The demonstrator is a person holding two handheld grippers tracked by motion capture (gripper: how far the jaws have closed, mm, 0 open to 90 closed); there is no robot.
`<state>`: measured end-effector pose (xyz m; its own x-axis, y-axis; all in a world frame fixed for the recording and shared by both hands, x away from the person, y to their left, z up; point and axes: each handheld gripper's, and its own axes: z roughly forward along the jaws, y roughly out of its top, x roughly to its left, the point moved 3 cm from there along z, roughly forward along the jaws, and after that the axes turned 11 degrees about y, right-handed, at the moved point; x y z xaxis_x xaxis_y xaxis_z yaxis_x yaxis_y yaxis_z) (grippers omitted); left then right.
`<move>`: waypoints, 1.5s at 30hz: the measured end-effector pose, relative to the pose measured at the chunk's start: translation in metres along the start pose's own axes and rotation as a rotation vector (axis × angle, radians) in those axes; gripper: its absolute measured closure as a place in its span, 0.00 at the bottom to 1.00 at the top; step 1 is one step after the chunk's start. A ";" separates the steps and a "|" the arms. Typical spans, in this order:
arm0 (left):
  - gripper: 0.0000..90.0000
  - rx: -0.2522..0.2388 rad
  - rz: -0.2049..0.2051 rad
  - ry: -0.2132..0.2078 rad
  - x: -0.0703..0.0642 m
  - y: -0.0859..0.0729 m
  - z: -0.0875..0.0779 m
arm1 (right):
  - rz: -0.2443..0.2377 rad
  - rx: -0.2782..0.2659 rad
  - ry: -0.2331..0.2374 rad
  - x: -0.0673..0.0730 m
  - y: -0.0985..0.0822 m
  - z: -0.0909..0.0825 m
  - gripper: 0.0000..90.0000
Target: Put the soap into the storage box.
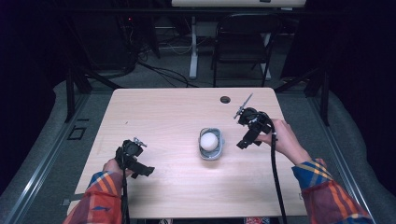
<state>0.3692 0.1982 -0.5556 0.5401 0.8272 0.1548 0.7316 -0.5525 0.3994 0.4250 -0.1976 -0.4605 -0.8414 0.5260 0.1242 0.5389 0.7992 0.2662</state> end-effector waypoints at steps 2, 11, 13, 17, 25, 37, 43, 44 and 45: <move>0.00 -0.001 0.000 0.000 0.000 0.000 0.000 | 0.008 -0.002 -0.016 -0.001 -0.009 0.000 0.02; 0.00 -0.001 -0.001 0.001 0.000 0.000 0.000 | 0.069 0.019 -0.069 -0.017 -0.054 -0.003 0.00; 0.00 0.001 -0.002 0.000 0.000 0.000 0.000 | 0.092 0.016 -0.066 -0.021 -0.064 -0.006 0.00; 0.00 0.000 -0.002 0.002 0.000 0.000 0.000 | 0.138 -0.012 -0.066 -0.026 -0.083 -0.009 0.00; 0.00 0.002 -0.001 0.002 0.000 0.000 0.000 | 0.195 0.010 -0.051 -0.027 -0.116 0.001 0.00; 0.00 0.002 0.005 -0.002 -0.001 0.000 0.000 | 0.236 0.069 -0.005 -0.015 -0.156 0.040 0.00; 0.00 0.002 0.008 -0.004 -0.001 0.000 0.001 | 0.226 0.131 -0.011 -0.017 -0.162 0.055 0.00; 0.00 0.002 0.008 -0.003 -0.001 0.000 0.001 | 0.231 0.122 -0.009 -0.017 -0.162 0.055 0.00; 0.00 0.003 0.007 -0.003 -0.001 0.001 0.001 | 0.220 0.141 -0.015 -0.018 -0.161 0.053 0.00</move>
<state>0.3694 0.1970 -0.5563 0.5464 0.8231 0.1548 0.7291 -0.5584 0.3958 0.3553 -0.3205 -0.5567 -0.7035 0.6947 0.1501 0.7098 0.6974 0.0987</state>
